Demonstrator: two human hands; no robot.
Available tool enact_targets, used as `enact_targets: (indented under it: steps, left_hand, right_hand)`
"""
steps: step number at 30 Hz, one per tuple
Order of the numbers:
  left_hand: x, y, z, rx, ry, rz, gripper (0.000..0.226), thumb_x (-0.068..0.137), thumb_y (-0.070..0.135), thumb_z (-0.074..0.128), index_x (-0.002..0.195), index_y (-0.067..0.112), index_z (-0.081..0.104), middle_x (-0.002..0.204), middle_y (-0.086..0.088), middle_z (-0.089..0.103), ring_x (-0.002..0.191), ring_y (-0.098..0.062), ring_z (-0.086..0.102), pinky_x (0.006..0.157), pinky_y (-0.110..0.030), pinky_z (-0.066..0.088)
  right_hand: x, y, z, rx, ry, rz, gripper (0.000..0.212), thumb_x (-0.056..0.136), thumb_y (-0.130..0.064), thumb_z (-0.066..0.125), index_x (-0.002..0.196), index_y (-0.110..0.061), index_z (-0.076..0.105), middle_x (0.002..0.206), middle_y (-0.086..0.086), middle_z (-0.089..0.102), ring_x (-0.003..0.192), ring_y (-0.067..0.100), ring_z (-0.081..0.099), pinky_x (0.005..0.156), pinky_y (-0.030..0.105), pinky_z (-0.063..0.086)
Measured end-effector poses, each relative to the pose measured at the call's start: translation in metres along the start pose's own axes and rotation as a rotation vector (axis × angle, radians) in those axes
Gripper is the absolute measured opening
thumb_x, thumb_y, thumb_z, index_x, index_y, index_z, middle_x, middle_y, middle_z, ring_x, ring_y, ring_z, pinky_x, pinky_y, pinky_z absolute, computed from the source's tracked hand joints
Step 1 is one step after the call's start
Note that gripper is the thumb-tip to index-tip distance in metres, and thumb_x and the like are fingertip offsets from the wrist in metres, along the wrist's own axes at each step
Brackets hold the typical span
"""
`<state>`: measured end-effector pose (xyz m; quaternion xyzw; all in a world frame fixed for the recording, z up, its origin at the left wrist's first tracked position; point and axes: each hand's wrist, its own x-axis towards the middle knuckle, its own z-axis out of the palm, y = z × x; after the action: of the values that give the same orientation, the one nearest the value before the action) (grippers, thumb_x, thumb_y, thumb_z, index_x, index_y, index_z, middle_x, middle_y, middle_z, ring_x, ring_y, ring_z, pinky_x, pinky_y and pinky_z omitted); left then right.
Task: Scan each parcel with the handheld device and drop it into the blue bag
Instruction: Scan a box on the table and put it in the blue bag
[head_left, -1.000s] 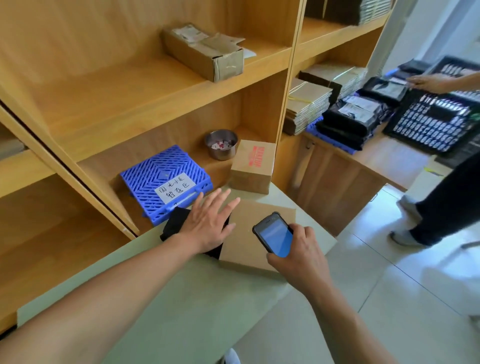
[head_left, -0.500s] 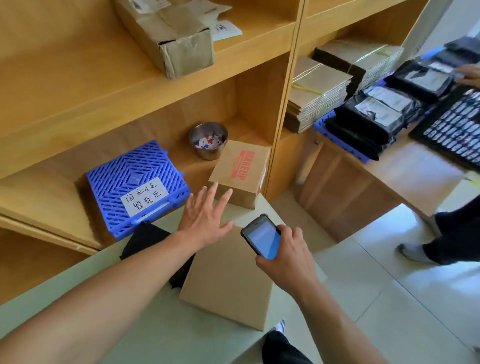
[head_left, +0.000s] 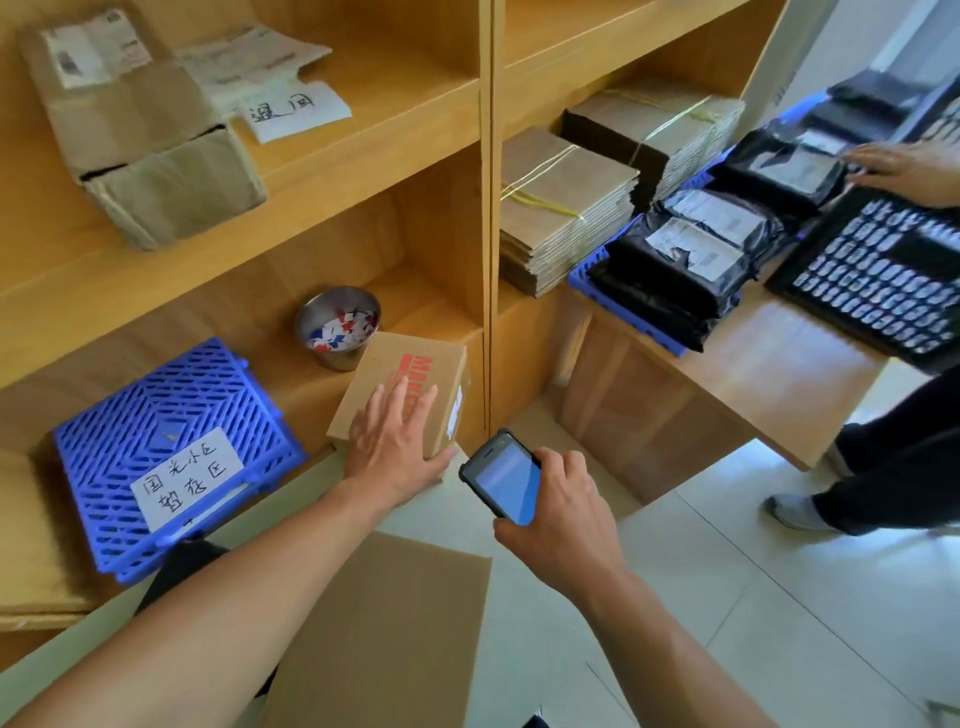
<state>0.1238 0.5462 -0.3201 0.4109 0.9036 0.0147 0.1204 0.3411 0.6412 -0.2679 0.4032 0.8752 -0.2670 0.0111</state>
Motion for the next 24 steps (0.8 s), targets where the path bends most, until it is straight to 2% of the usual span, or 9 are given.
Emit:
enact_targets:
  steps: [4, 8, 15, 18, 21, 24]
  left_hand:
    - [0.029, 0.010, -0.001, 0.099, -0.081, -0.098, 0.106, 0.082, 0.090, 0.040, 0.160, 0.040, -0.012, 0.171, -0.005, -0.014, 0.157, -0.039, -0.010, 0.122, -0.063, 0.014]
    - [0.050, 0.011, 0.003, 0.123, -0.141, -0.178, 0.116, 0.075, 0.097, 0.037, 0.160, 0.038, -0.015, 0.170, -0.011, -0.020, 0.154, -0.046, -0.015, 0.119, -0.070, 0.014]
    - [0.060, 0.002, 0.016, 0.144, -0.243, -0.302, 0.133, 0.063, 0.105, 0.034, 0.160, 0.033, -0.022, 0.165, -0.019, -0.029, 0.151, -0.051, -0.023, 0.114, -0.079, 0.005]
    - [0.060, 0.000, 0.021, 0.122, -0.295, -0.331, 0.132, 0.062, 0.105, 0.035, 0.160, 0.035, -0.018, 0.167, -0.016, -0.025, 0.150, -0.054, -0.019, 0.113, -0.080, 0.004]
    - [0.059, 0.005, 0.025, 0.101, -0.337, -0.351, 0.131, 0.066, 0.102, 0.040, 0.161, 0.034, -0.018, 0.170, -0.013, -0.017, 0.152, -0.055, -0.007, 0.114, -0.080, 0.006]
    - [0.056, 0.005, 0.030, 0.123, -0.343, -0.345, 0.130, 0.067, 0.100, 0.041, 0.160, 0.033, -0.019, 0.170, -0.012, -0.017, 0.153, -0.053, -0.001, 0.114, -0.081, 0.010]
  right_hand:
    - [0.011, 0.019, -0.005, 0.007, 0.019, 0.027, 0.079, 0.067, -0.056, 0.072, 0.133, -0.031, 0.037, 0.108, -0.010, 0.035, 0.097, 0.014, 0.049, 0.077, 0.034, 0.055]
    - [0.018, 0.032, -0.007, 0.012, 0.017, 0.046, 0.079, 0.067, -0.057, 0.074, 0.132, -0.031, 0.036, 0.107, -0.010, 0.033, 0.097, 0.014, 0.048, 0.079, 0.034, 0.056]
    - [0.020, 0.050, -0.011, 0.018, 0.015, 0.056, 0.079, 0.068, -0.058, 0.075, 0.130, -0.033, 0.034, 0.107, -0.010, 0.033, 0.096, 0.013, 0.048, 0.078, 0.033, 0.056]
    - [0.021, 0.052, -0.009, 0.018, 0.007, 0.062, 0.080, 0.067, -0.059, 0.075, 0.130, -0.033, 0.034, 0.107, -0.010, 0.033, 0.096, 0.014, 0.048, 0.078, 0.033, 0.056]
    - [0.020, 0.052, -0.008, 0.018, 0.010, 0.057, 0.080, 0.066, -0.060, 0.075, 0.130, -0.033, 0.034, 0.107, -0.010, 0.034, 0.096, 0.014, 0.048, 0.077, 0.033, 0.057]
    - [0.019, 0.053, -0.007, 0.026, 0.013, 0.057, 0.080, 0.066, -0.060, 0.076, 0.129, -0.034, 0.034, 0.108, -0.011, 0.035, 0.096, 0.014, 0.049, 0.077, 0.033, 0.057]
